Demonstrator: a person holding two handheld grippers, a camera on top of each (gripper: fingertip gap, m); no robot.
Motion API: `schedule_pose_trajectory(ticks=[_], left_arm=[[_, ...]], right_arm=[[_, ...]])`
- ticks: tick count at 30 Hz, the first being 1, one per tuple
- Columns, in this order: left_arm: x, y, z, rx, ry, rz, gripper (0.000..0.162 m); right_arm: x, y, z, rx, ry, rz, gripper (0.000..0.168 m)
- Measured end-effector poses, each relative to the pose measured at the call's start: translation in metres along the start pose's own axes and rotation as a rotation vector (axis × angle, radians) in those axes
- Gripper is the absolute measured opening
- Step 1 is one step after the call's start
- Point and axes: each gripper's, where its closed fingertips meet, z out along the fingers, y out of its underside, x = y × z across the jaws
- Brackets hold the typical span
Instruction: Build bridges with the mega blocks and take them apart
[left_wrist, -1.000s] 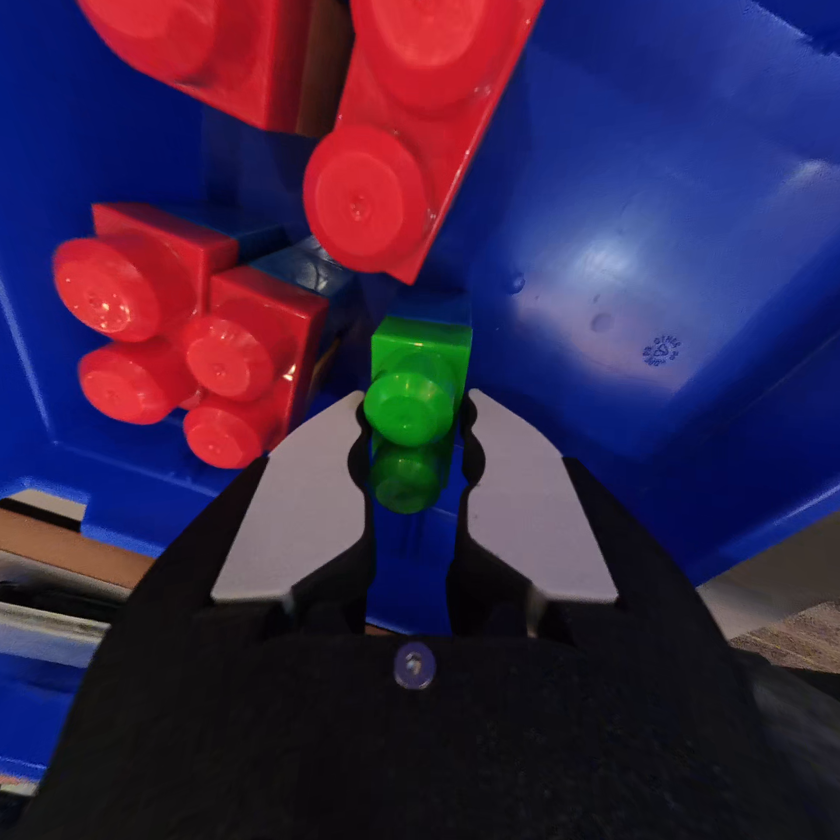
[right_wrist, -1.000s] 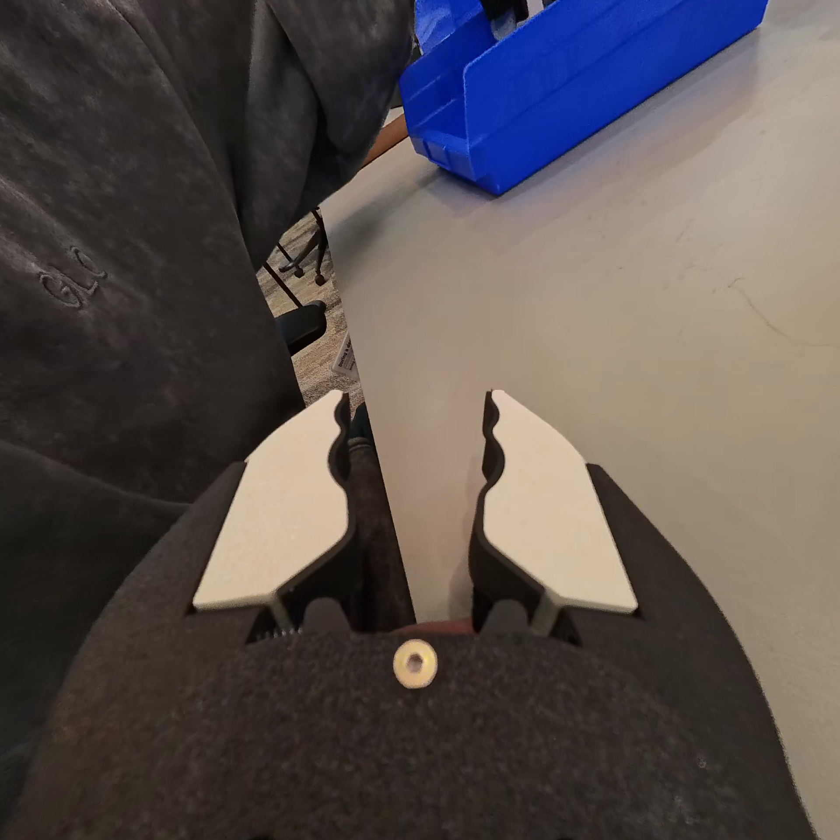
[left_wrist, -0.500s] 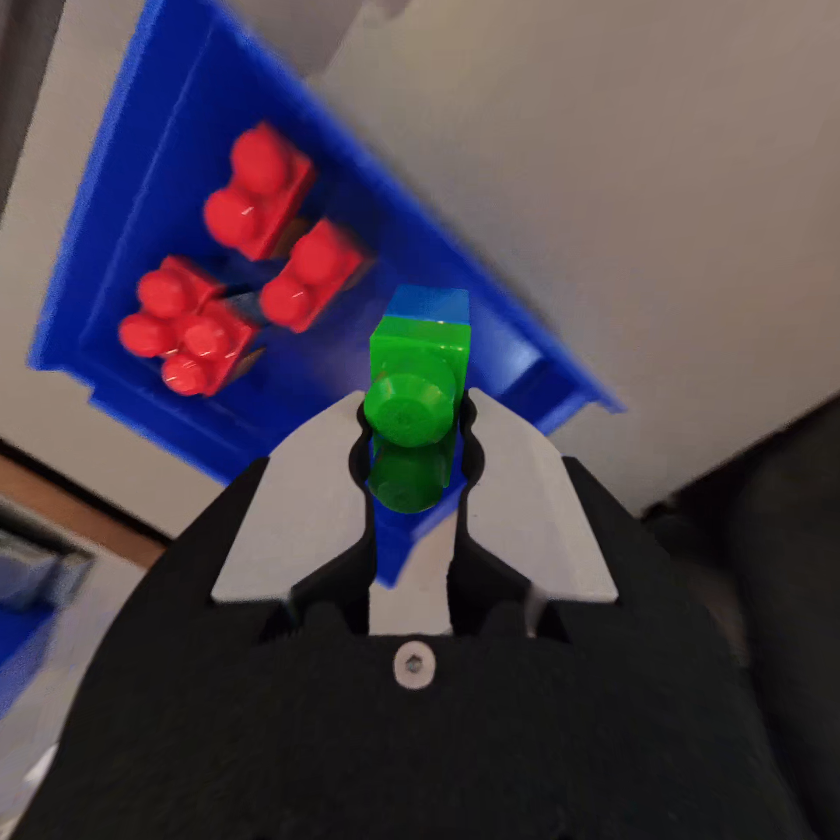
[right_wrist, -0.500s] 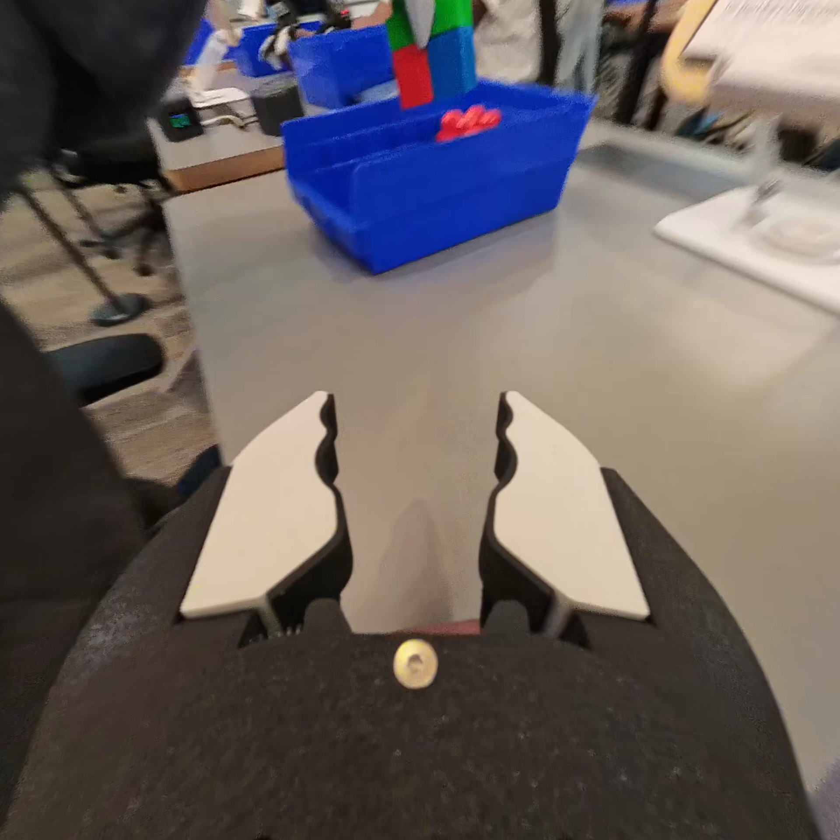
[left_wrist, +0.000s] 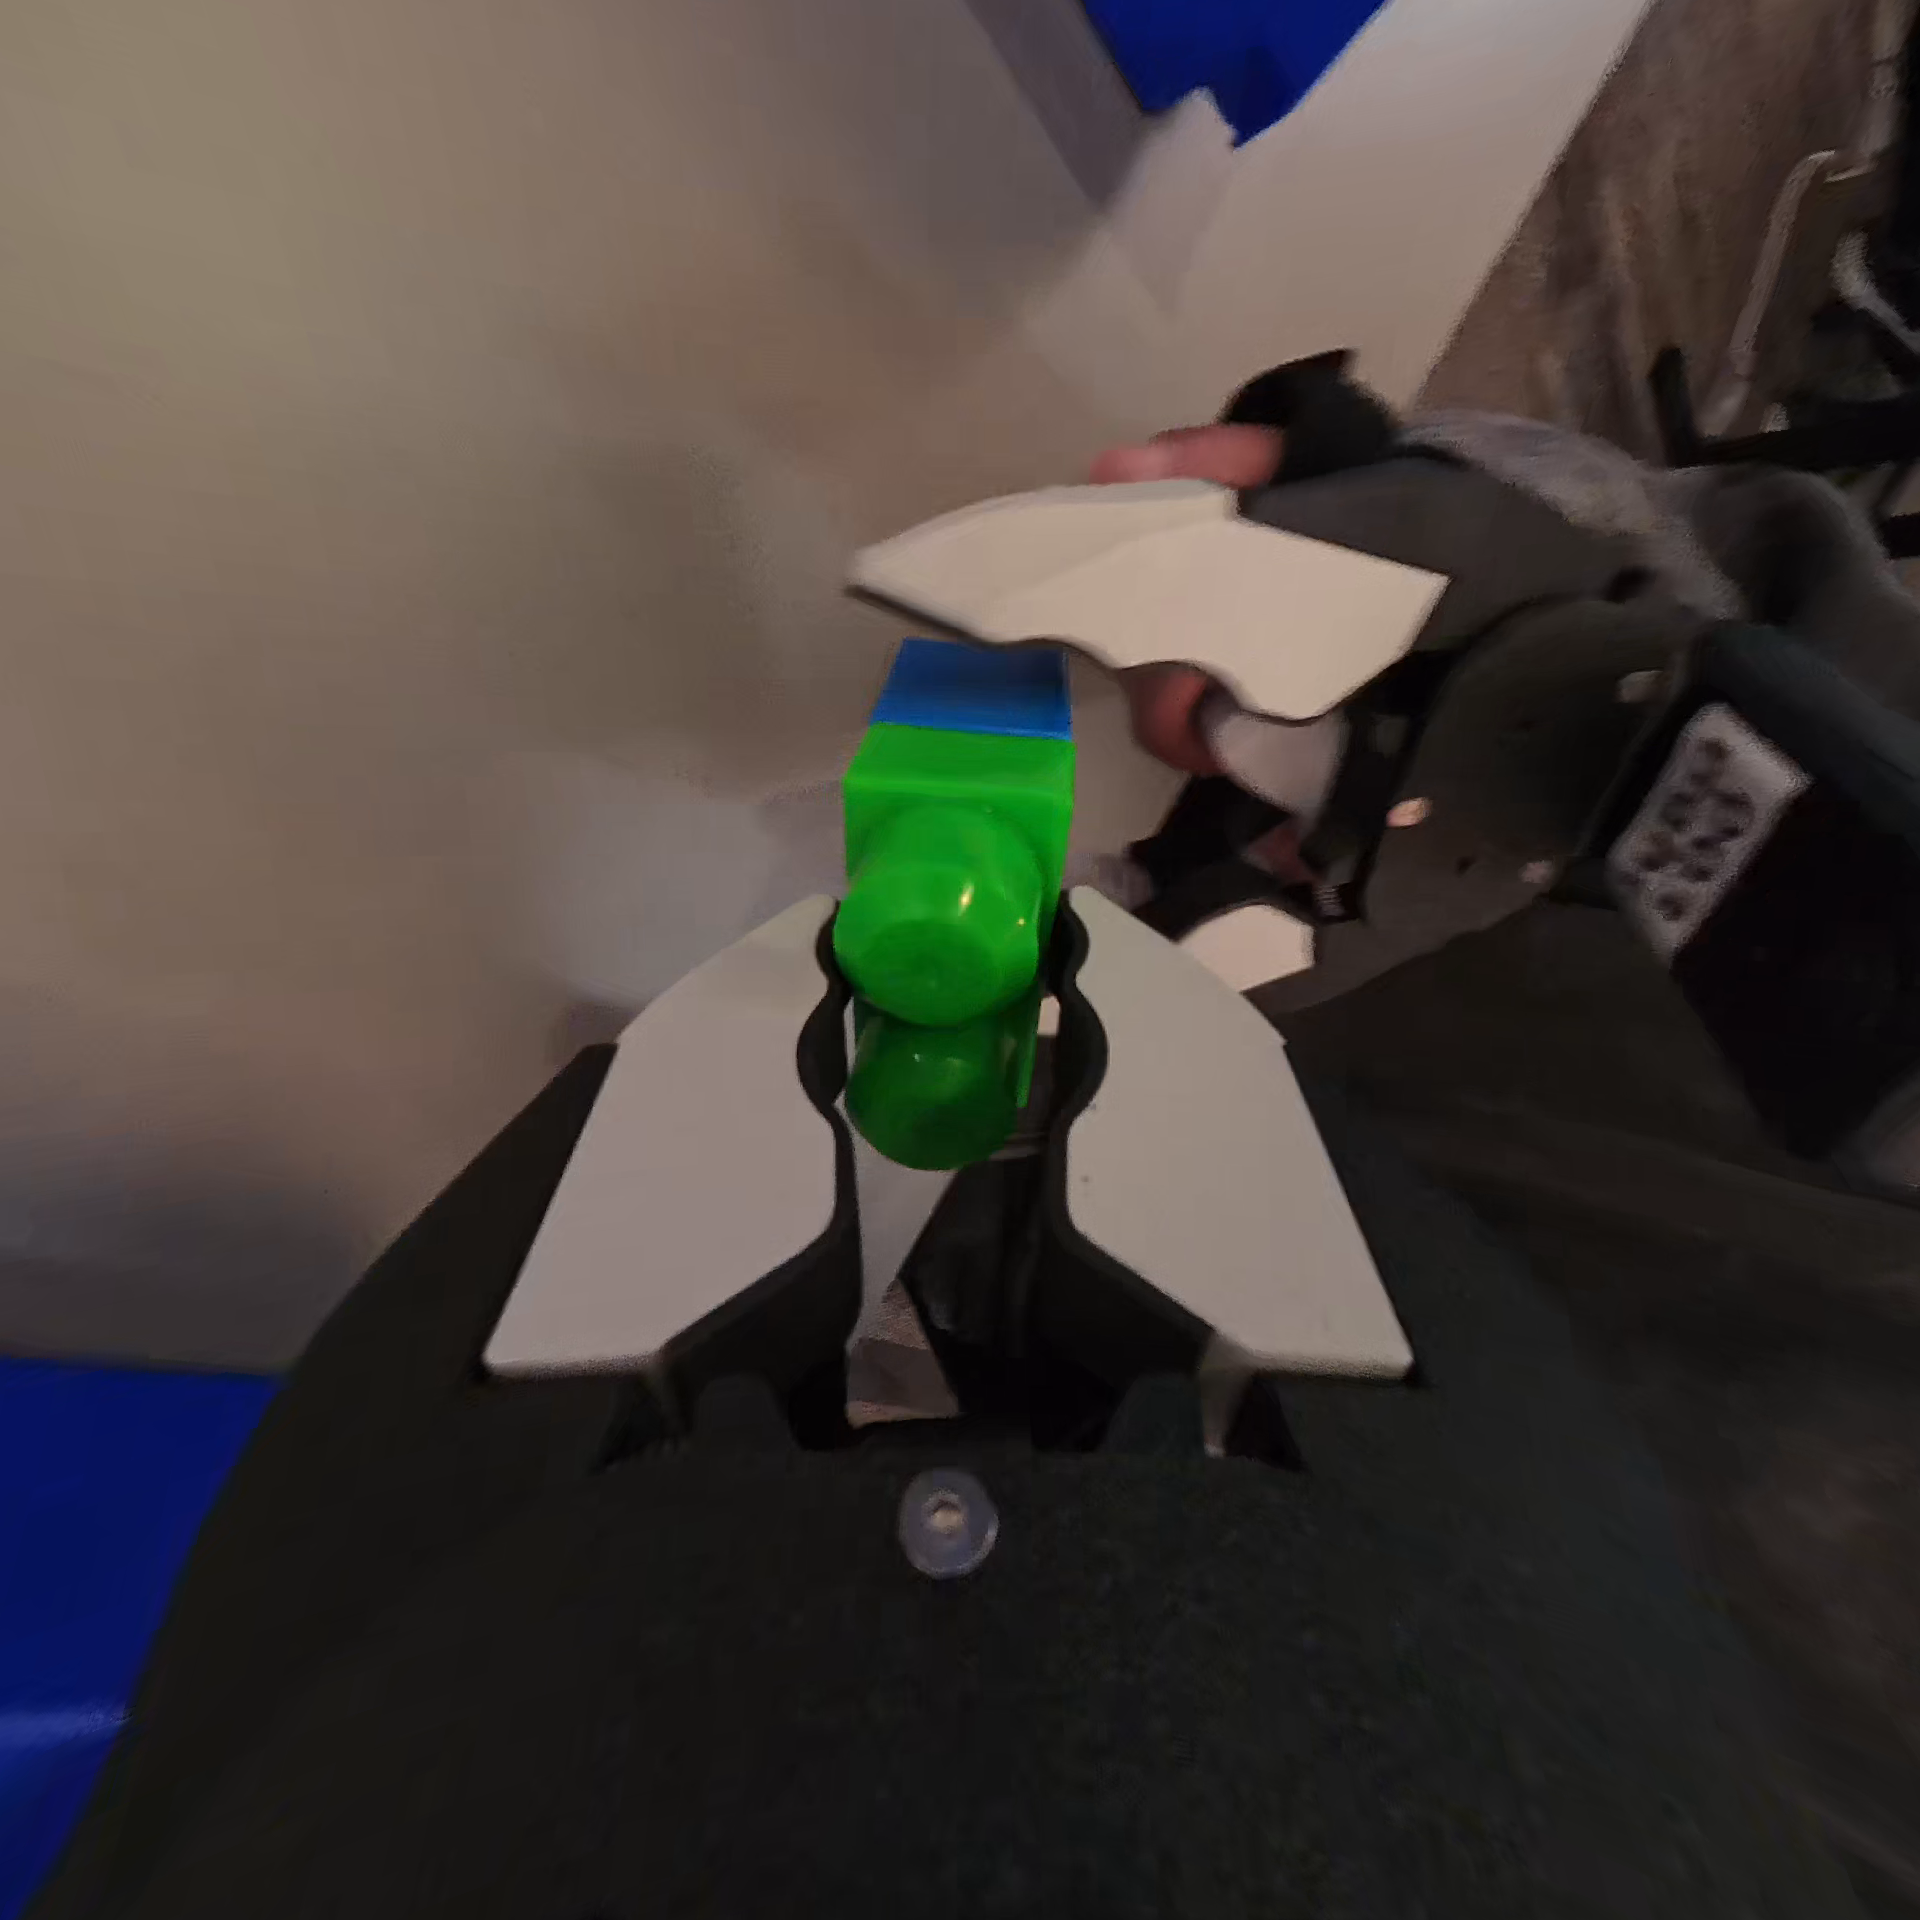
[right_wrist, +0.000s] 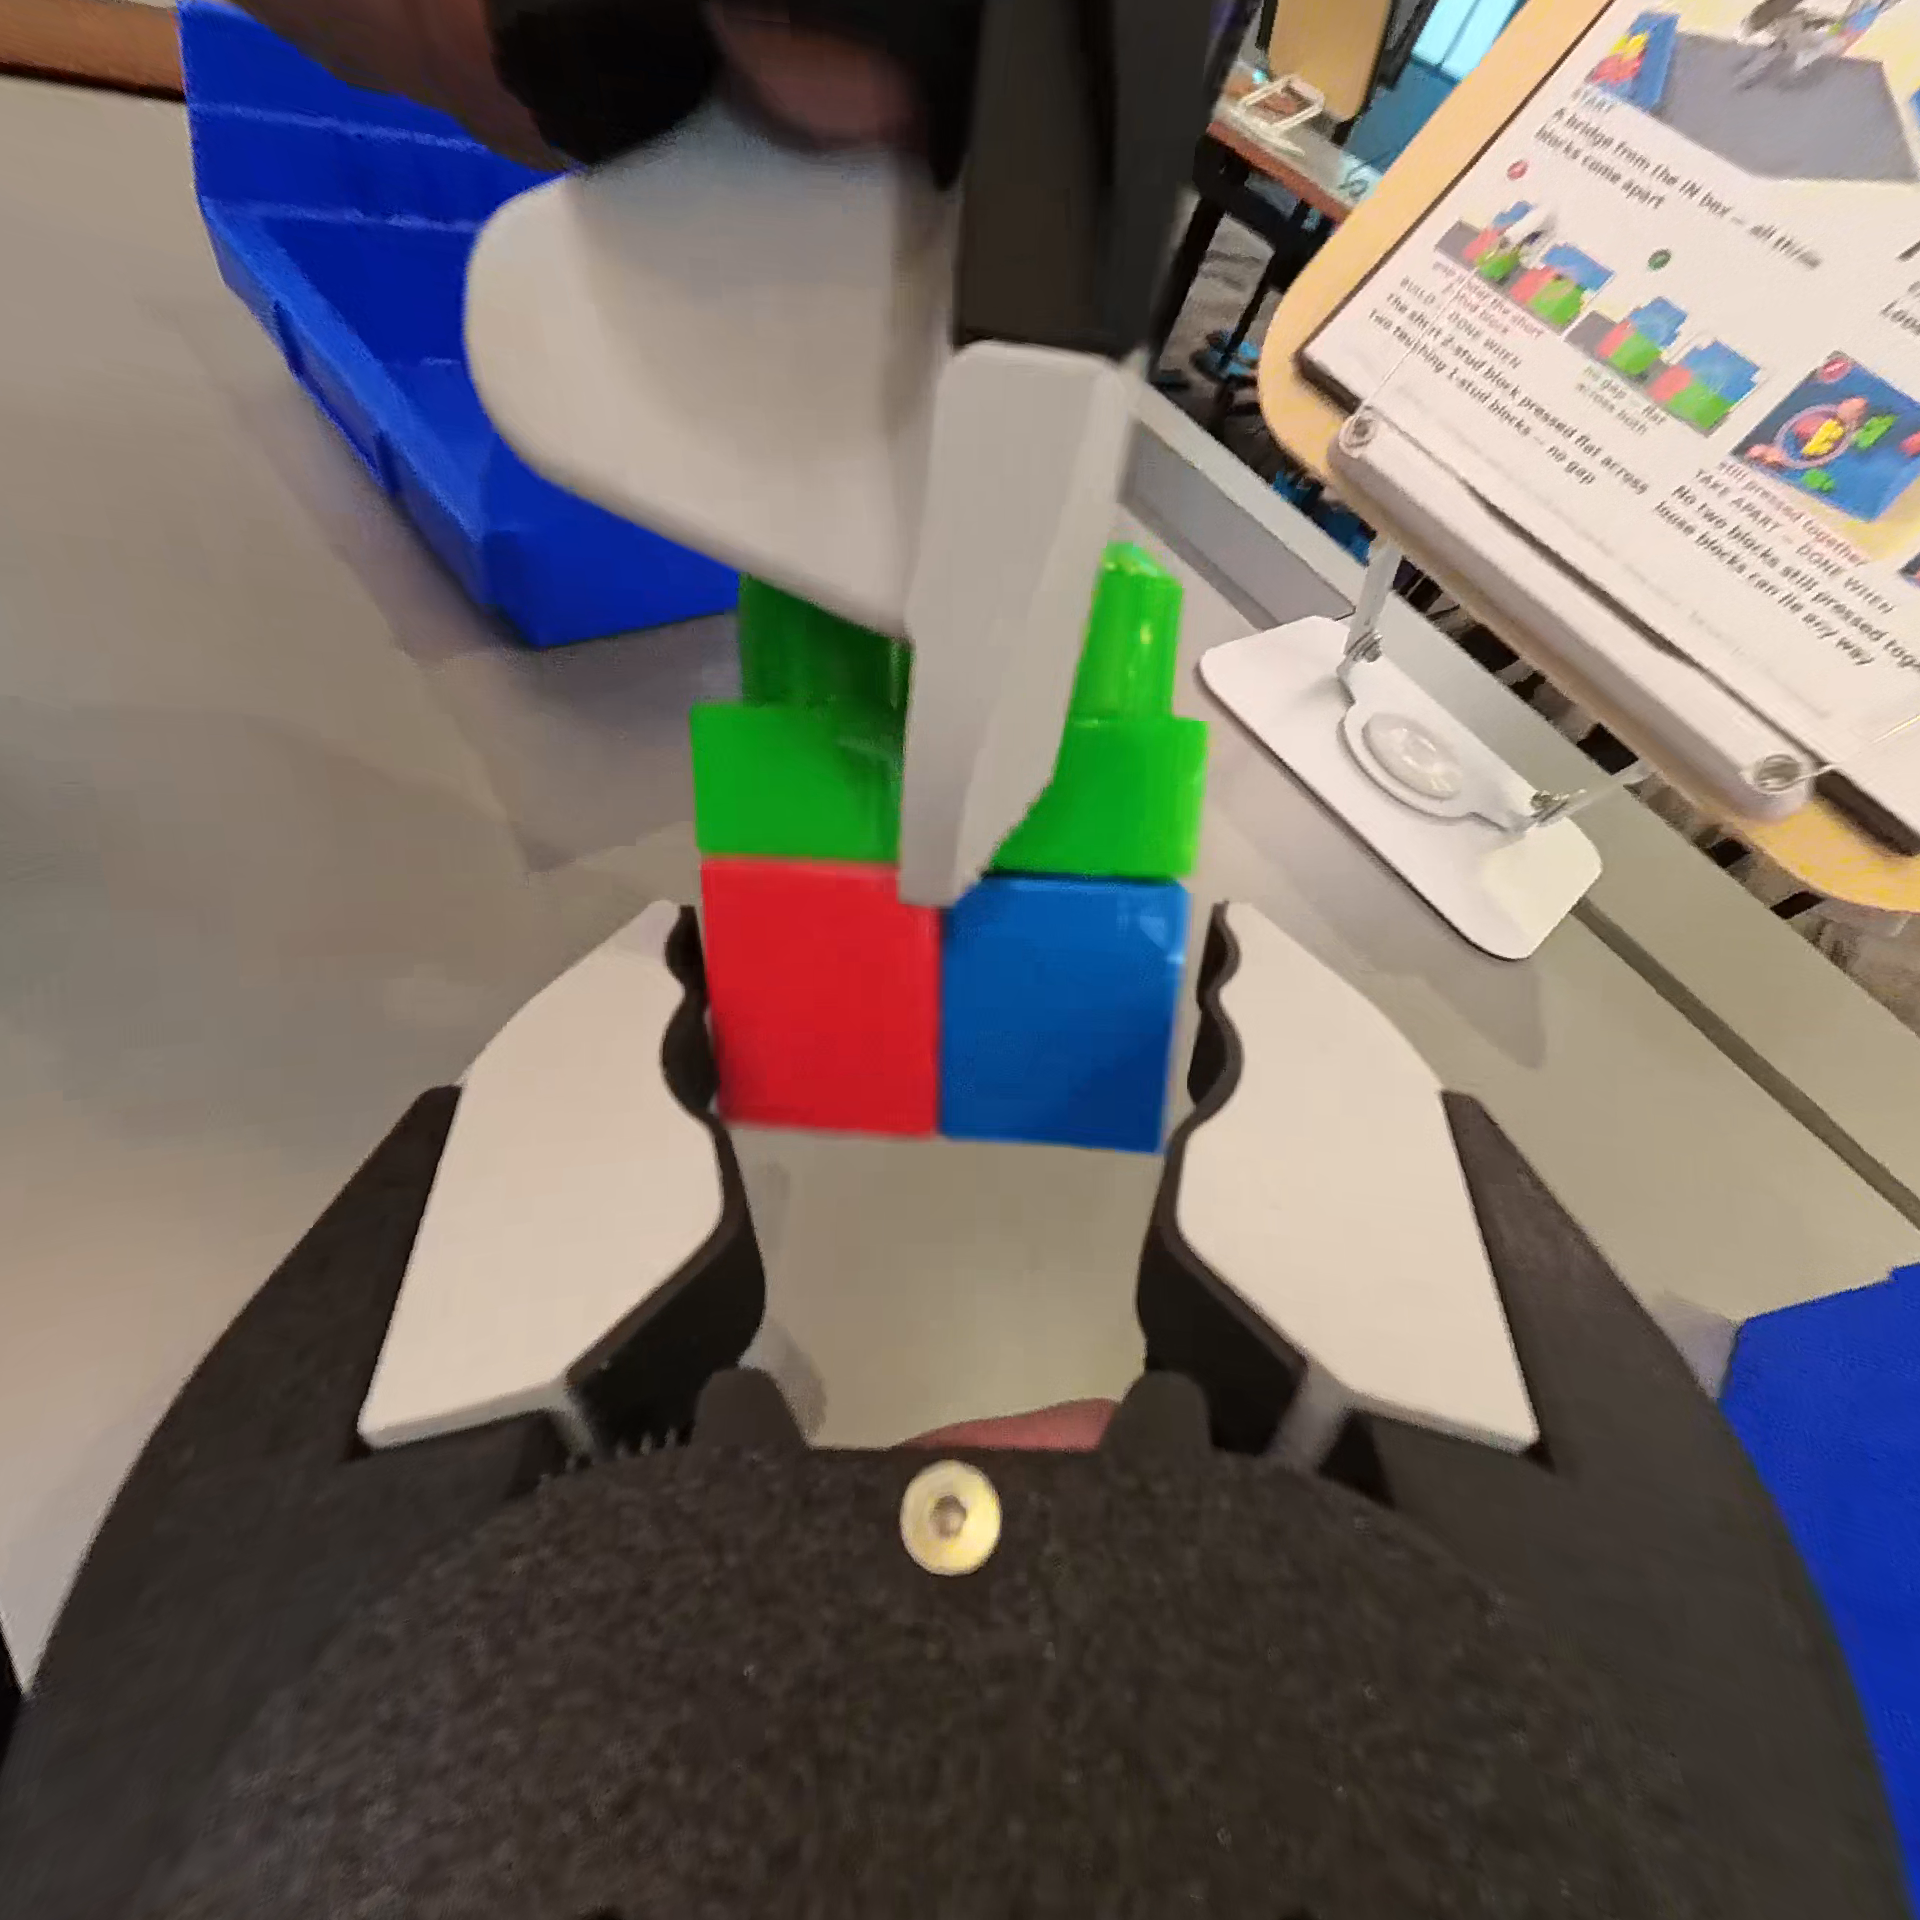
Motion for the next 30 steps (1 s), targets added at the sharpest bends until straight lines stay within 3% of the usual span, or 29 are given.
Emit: schedule_pose_trajectory(ticks=[6,21,22,24,27,30], left_arm=[[0.002,0.002,0.017,-0.059,0.013,0.009,0.036],[-0.003,0.025,0.019,-0.136,0.093,-0.045,0.031],[-0.005,0.025,0.017,-0.130,0.098,-0.058,0.030],[-0.013,0.019,0.002,-0.076,0.099,-0.057,0.000],[-0.032,0.012,-0.030,0.023,0.040,-0.021,0.000],[-0.024,0.023,-0.022,0.016,0.095,-0.024,0.000]], right_arm=[[-0.006,0.027,0.008,-0.109,-0.062,-0.015,0.092],[-0.027,0.047,0.015,-0.180,-0.150,-0.040,0.092],[-0.027,0.053,0.016,-0.210,-0.151,-0.046,0.092],[-0.030,0.071,0.018,-0.275,-0.169,-0.066,0.091],[-0.033,0.068,0.013,-0.240,-0.182,-0.017,0.091],[-0.022,0.058,0.011,-0.212,-0.133,-0.008,0.091]])
